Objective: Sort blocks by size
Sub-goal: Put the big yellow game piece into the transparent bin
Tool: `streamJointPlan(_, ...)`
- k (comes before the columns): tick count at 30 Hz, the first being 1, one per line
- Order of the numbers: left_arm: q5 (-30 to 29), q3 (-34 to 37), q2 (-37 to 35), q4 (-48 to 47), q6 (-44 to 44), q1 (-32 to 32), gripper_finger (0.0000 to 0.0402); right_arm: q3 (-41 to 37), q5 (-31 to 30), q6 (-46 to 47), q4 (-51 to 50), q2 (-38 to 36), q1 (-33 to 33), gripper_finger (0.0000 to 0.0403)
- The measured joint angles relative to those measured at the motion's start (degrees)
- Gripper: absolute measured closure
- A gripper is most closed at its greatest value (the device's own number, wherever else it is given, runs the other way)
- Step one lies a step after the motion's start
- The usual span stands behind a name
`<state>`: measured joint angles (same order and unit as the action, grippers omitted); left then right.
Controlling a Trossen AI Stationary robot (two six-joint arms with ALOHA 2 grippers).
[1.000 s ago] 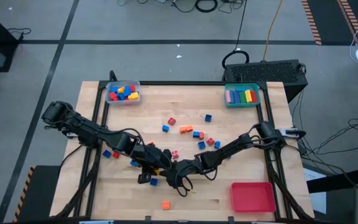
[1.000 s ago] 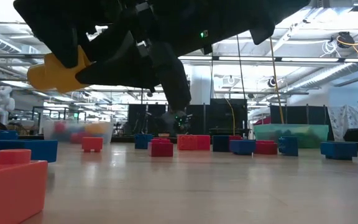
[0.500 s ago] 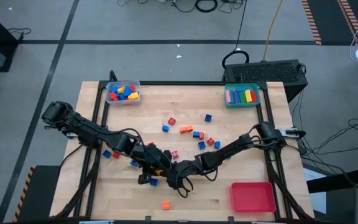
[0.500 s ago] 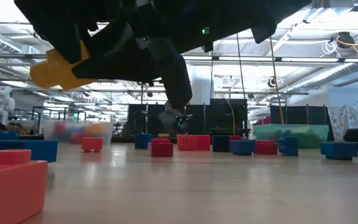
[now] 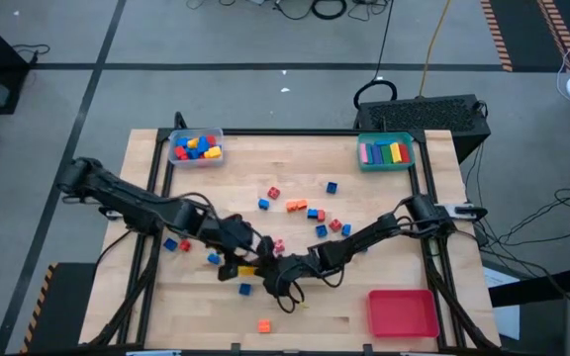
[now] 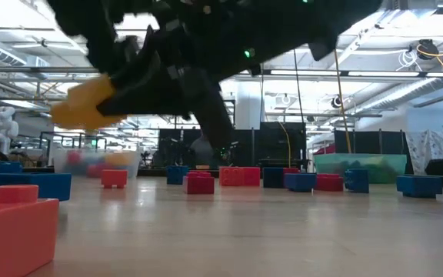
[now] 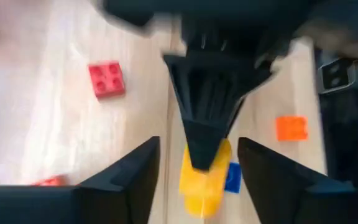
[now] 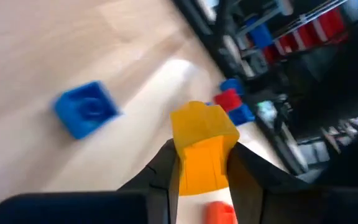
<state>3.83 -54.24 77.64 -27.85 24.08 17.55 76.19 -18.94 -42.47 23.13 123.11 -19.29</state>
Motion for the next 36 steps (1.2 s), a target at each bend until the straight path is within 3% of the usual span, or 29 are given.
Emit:
streamJointPlan(6,-9.4,0.0,-8.2,-7.9,1.7,2.6,0.0125,-0.1,-3.7,7.0,0.5,-0.9,1.3,0.0317)
streamJointPlan(14,-26.4,0.3,-7.8,-22.1,10.5,9.0,0.0113,-0.1,-4.8,13.9,1.0,-5.0,5.6,0.0316)
streamJointPlan(16,-30.8,0.3,-7.7,-25.0,12.6,9.6,0.0113,-0.1,-3.1,15.0,1.1,-5.4,7.5,0.0316)
streamJointPlan(19,-36.5,0.5,-7.7,-25.2,11.8,10.1,0.0113,-0.1,4.9,20.0,0.7,-5.4,10.3,0.0315)
streamJointPlan(22,-36.7,1.4,-7.7,-22.3,8.2,10.4,0.0113,-0.1,8.6,23.9,0.7,-5.4,11.7,0.0315)
streamJointPlan(30,-37.3,5.3,-7.4,-17.3,6.4,9.8,0.0113,-0.2,8.7,24.2,2.7,-5.5,12.1,0.0315)
streamJointPlan(36,-38.4,5.4,-7.5,-8.6,-0.7,9.8,0.0114,-0.2,8.9,24.4,2.5,-5.5,12.1,0.0315)
